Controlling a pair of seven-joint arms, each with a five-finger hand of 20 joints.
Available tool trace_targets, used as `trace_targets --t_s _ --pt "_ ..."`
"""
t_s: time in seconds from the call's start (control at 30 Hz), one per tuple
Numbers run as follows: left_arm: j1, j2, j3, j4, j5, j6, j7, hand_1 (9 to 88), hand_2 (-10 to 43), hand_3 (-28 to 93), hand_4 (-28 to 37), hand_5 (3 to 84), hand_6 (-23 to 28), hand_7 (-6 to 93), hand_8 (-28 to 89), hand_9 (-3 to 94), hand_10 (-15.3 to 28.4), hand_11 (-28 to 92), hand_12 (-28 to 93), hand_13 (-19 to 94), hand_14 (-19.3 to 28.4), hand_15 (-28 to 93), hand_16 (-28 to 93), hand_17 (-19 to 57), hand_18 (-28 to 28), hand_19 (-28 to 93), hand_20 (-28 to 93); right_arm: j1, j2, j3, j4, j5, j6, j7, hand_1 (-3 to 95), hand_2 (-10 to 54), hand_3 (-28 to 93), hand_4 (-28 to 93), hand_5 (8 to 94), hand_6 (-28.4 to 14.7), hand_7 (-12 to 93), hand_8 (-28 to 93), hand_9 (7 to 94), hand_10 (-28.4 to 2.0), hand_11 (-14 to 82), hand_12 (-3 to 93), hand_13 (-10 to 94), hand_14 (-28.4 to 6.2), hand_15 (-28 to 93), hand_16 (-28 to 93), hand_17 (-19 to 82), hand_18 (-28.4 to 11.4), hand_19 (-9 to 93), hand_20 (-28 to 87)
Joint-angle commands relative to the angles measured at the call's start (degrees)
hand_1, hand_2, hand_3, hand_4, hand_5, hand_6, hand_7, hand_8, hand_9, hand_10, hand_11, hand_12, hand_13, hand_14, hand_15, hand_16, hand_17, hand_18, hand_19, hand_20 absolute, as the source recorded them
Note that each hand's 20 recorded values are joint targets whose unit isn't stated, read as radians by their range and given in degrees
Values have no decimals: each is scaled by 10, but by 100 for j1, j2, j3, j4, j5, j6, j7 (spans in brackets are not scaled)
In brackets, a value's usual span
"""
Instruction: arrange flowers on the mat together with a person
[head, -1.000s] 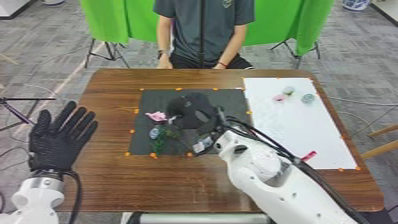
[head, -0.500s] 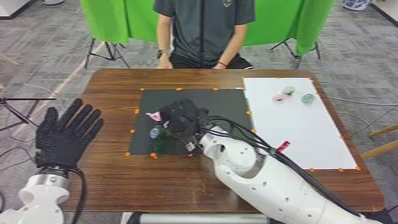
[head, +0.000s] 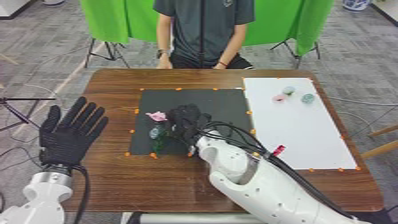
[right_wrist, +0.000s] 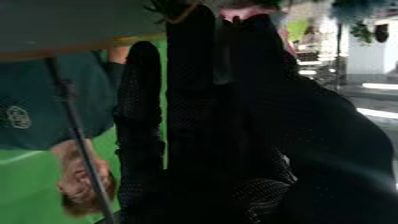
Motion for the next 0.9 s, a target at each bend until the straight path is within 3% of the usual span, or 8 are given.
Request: trace_targets --t_s 0.03,0.1,0.17,0.33,0.57,0.77,0.8,0.9 --pt "33 0 -21 25 -32 -29 13 275 153 645 -283 434 80 86 -97 385 148 165 72 303 146 246 -49 -42 130 290 121 -66 -69 103 -40 61 -137 -146 575 -95 696 -283 654 26 377 -77 734 -78 108 244 697 -22 300 402 369 -152 708 296" --pt "3 20 -25 36 -30 -14 -23 275 153 645 -283 434 78 87 -97 386 148 164 72 303 145 246 -48 -41 130 289 122 -51 -37 78 -73 53 -120 -129 564 -95 700 -283 640 27 346 -77 701 -85 147 189 694 -24 295 401 365 -153 712 287" --pt "20 21 -45 -10 -47 119 -48 275 153 645 -283 434 77 89 -96 386 148 164 72 304 145 246 -48 -41 130 288 123 -64 -15 60 -115 55 -74 -132 559 -95 701 -283 630 28 321 -80 676 -89 157 164 690 -26 293 399 364 -154 714 282" --pt "30 4 -46 0 -54 101 -19 272 155 651 -283 436 76 92 -97 388 149 167 73 305 147 252 -46 -42 131 292 126 -103 1 92 -211 18 -202 -155 536 -95 723 -283 603 29 270 -163 628 -92 150 147 670 -31 318 378 357 -156 719 277" --pt "86 -41 -54 -23 -84 134 25 273 154 652 -283 437 76 94 -97 390 150 169 73 305 149 256 -47 -41 130 292 126 -158 32 228 -330 145 -352 -118 512 -95 745 -283 595 23 254 -174 588 -106 126 132 646 -43 333 354 352 -157 722 274" --pt "78 -129 -125 30 -76 103 -56 271 154 654 -283 438 75 97 -98 389 150 167 73 304 150 256 -48 -41 131 292 126 -402 280 457 -908 822 317 147 465 -95 790 -283 558 12 237 -163 547 -116 120 127 615 -70 386 281 343 -161 724 269" --pt "26 -143 -132 62 -86 102 -75 271 154 655 -283 438 76 97 -98 389 150 167 74 304 150 256 -48 -41 131 292 126 -436 288 555 -972 1031 369 180 455 -95 804 -283 522 7 237 -162 521 -118 116 126 607 -76 401 256 343 -162 726 265" --pt "40 -144 -187 43 -90 99 -66 271 153 656 -283 414 74 102 -95 387 150 168 75 304 150 256 -48 -40 131 292 126 -589 412 789 -1233 1412 762 229 427 -95 817 -283 423 -17 233 -159 425 -136 112 126 544 -96 472 182 325 -165 729 241"
